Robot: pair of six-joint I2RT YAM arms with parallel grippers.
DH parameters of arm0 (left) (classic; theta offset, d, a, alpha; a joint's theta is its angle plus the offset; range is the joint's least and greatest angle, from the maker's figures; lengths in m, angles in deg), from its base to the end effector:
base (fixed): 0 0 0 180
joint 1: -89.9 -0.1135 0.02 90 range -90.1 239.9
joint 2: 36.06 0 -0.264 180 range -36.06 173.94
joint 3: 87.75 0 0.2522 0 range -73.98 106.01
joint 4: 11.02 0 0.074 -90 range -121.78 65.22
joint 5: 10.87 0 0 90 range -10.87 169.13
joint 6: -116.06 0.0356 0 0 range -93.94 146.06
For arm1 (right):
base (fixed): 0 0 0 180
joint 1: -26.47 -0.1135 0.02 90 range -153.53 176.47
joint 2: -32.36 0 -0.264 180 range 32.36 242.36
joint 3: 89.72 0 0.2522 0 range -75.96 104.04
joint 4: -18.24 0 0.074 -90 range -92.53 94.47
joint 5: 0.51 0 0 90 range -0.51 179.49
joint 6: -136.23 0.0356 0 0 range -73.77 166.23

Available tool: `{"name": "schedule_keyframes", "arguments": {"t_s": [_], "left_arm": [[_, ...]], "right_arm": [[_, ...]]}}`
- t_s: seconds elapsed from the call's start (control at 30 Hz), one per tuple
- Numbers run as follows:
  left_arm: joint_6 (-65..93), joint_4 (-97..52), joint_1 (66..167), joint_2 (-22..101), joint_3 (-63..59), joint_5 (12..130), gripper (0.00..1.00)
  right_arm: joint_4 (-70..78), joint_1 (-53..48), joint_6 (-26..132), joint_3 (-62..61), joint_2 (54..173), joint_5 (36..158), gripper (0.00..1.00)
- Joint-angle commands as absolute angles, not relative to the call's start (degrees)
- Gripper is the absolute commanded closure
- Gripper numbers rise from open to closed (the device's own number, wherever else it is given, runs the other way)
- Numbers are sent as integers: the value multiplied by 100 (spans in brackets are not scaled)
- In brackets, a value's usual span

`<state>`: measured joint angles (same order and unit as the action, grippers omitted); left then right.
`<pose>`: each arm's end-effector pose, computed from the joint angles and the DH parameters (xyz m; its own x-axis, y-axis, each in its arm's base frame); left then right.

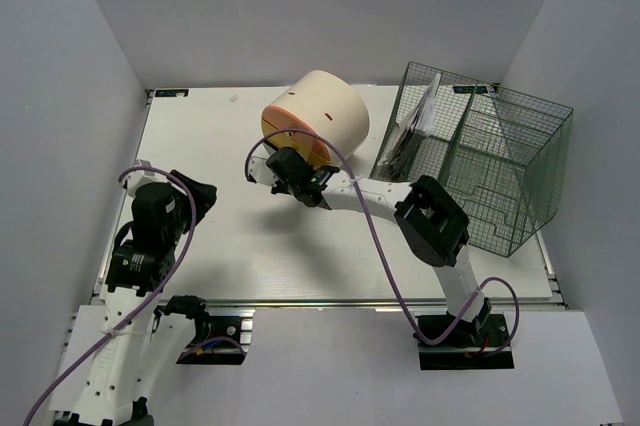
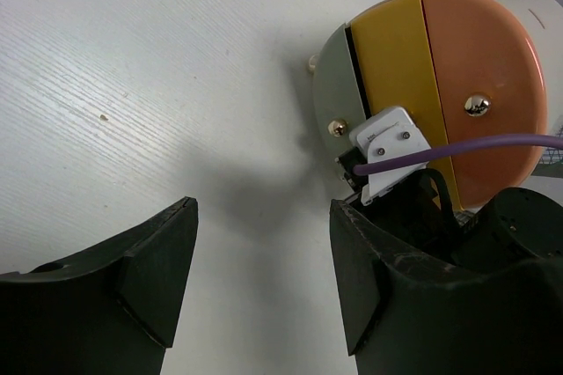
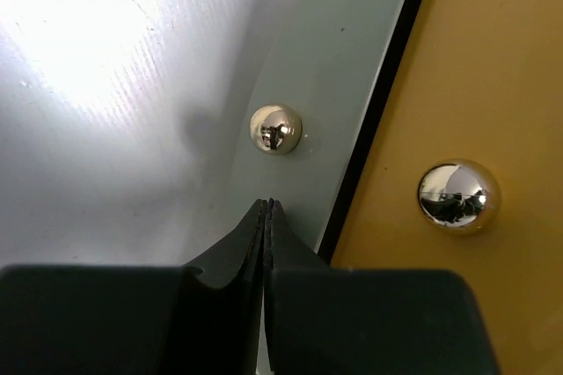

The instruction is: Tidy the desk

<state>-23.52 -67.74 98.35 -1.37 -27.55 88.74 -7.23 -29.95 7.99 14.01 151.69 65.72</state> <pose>0.1234 -0.0123 0.3158 -0.3351 -0.7091 -0.6204 -0.3878 0.7039 -0.5950 0.2733 0.3858 0.2058 0.0825 -0.8999 -0.4282 -0.6917 0.2576 -0.6746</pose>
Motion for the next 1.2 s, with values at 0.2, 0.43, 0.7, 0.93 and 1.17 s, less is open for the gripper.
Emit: {"name": "schedule_keyframes", "arguments": {"t_s": [0.2,0.43,0.7,0.93,1.17], "left_arm": [[-2351,-6872,9860,-275,-2775,8889,29],[-2360,-6916,9860,-319,-2767,8889,29],[-2360,-6908,9860,-311,-2758,8889,29],[-2351,-6890,9860,-302,-2740,8906,29],[-2264,-6767,9860,-267,-2679,8819,27]], "right_arm": [[7,-2978,413,1079,15145,5935,100],[140,-2969,325,965,15128,5829,100],[34,-2960,430,999,15057,5916,100],[-1772,-2943,1333,1455,14320,8497,100],[-2505,-2829,1976,1755,13669,10732,92]]}}
